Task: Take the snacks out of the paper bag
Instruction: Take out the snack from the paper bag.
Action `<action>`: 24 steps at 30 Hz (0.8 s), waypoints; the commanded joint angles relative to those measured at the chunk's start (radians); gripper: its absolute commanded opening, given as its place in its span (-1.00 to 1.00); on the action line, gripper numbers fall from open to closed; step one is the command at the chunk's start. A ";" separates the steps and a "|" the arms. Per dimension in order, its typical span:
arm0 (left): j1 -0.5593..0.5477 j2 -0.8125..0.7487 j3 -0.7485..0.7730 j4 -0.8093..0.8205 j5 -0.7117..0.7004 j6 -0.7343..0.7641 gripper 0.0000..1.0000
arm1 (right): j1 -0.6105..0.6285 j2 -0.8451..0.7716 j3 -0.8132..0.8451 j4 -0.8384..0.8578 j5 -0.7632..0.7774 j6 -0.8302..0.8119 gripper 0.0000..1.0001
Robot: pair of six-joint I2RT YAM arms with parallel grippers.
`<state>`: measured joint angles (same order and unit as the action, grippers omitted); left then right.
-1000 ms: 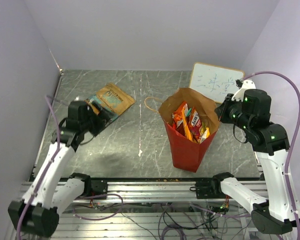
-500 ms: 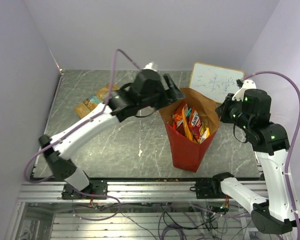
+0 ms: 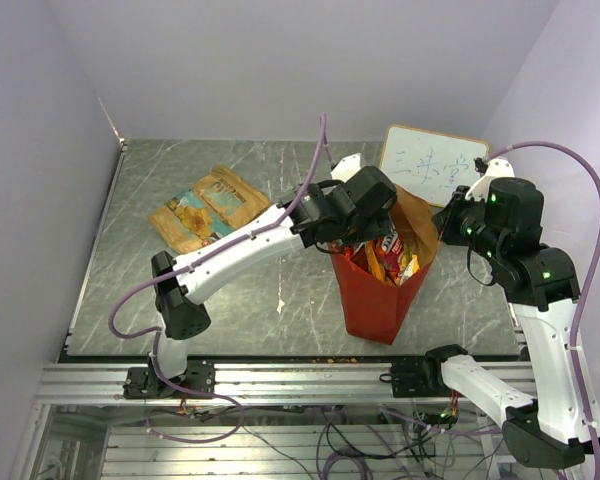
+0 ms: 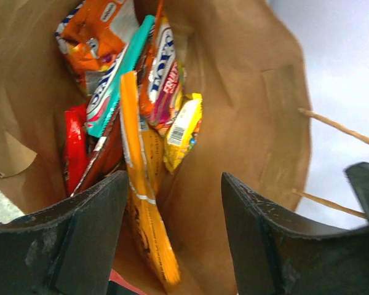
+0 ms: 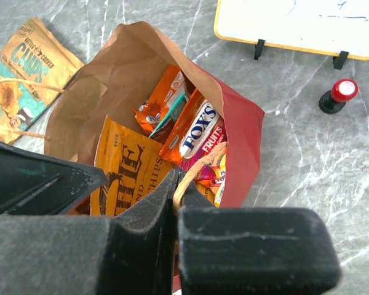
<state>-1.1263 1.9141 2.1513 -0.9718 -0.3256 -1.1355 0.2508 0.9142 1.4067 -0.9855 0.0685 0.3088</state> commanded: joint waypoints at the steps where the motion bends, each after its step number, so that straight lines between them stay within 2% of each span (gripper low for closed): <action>1: -0.021 0.030 0.029 -0.093 -0.061 -0.008 0.42 | 0.003 -0.011 0.032 0.034 0.010 -0.007 -1.00; 6: -0.036 0.094 0.061 -0.116 -0.030 0.008 0.42 | 0.003 -0.011 0.022 0.036 0.012 -0.009 -1.00; 11: -0.038 0.149 0.100 -0.098 0.005 0.072 0.28 | 0.003 -0.014 0.010 0.040 0.010 -0.005 -1.00; 15: -0.038 0.220 0.194 -0.156 0.018 0.110 -0.06 | 0.003 -0.014 0.011 0.042 0.015 -0.005 -1.00; 18: -0.038 0.216 0.200 -0.164 0.007 0.122 -0.32 | 0.003 -0.018 0.008 0.044 0.019 -0.002 -1.00; 21: -0.036 0.180 0.162 -0.132 0.030 0.135 -0.78 | 0.004 -0.023 0.006 0.044 0.024 0.002 -1.00; 22: -0.035 0.168 0.158 -0.125 0.033 0.140 -0.85 | 0.002 -0.023 0.006 0.044 0.025 0.004 -1.00; 24: -0.027 0.138 0.149 -0.103 0.046 0.143 -0.86 | 0.004 -0.024 0.008 0.042 0.027 0.004 -1.00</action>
<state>-1.1584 2.1296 2.3100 -1.1046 -0.3107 -1.0245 0.2508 0.9089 1.4071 -0.9855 0.0830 0.3069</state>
